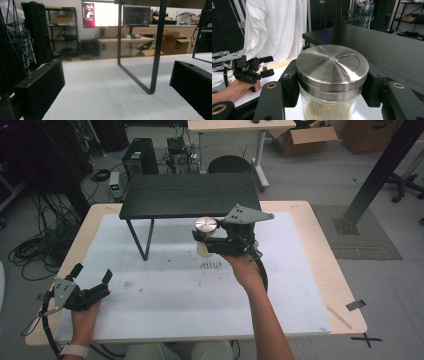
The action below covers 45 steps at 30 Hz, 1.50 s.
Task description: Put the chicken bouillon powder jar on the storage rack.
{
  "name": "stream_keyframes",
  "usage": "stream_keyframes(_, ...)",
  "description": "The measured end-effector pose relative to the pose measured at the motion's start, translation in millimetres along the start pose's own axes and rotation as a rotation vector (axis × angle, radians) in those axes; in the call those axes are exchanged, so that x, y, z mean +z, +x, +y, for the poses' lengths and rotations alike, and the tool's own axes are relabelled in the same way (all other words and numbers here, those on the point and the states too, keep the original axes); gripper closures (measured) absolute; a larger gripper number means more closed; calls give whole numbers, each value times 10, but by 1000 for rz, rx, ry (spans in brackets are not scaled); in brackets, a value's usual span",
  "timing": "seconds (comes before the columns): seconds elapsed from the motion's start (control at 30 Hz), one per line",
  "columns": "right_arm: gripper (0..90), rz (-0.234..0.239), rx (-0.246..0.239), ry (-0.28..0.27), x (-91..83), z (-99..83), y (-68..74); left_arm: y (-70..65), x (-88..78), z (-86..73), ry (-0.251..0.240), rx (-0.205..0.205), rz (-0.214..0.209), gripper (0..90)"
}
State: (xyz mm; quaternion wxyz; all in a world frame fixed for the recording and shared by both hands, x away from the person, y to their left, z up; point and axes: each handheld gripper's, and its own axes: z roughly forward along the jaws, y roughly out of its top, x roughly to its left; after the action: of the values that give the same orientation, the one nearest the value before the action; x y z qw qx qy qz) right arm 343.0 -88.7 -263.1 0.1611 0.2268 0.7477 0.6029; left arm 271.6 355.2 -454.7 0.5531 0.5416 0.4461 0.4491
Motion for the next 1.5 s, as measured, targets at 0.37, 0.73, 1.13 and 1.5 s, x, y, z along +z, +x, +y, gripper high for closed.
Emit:
stream_keyframes(0.37,429,30,-4,-11,135,220,-19,4,-2,0,-1,-2,-1,2)
stream_keyframes(0.73,429,57,-10,-24,319,436,-42,4,-1,-1,-3,-3,-1,2)
stream_keyframes(1.13,429,64,-26,-31,513,652,-87,6,-1,-1,-2,-1,-1,3)
stream_keyframes(1.5,429,49,-30,-45,694,819,-185,6,-2,0,4,-1,0,2)
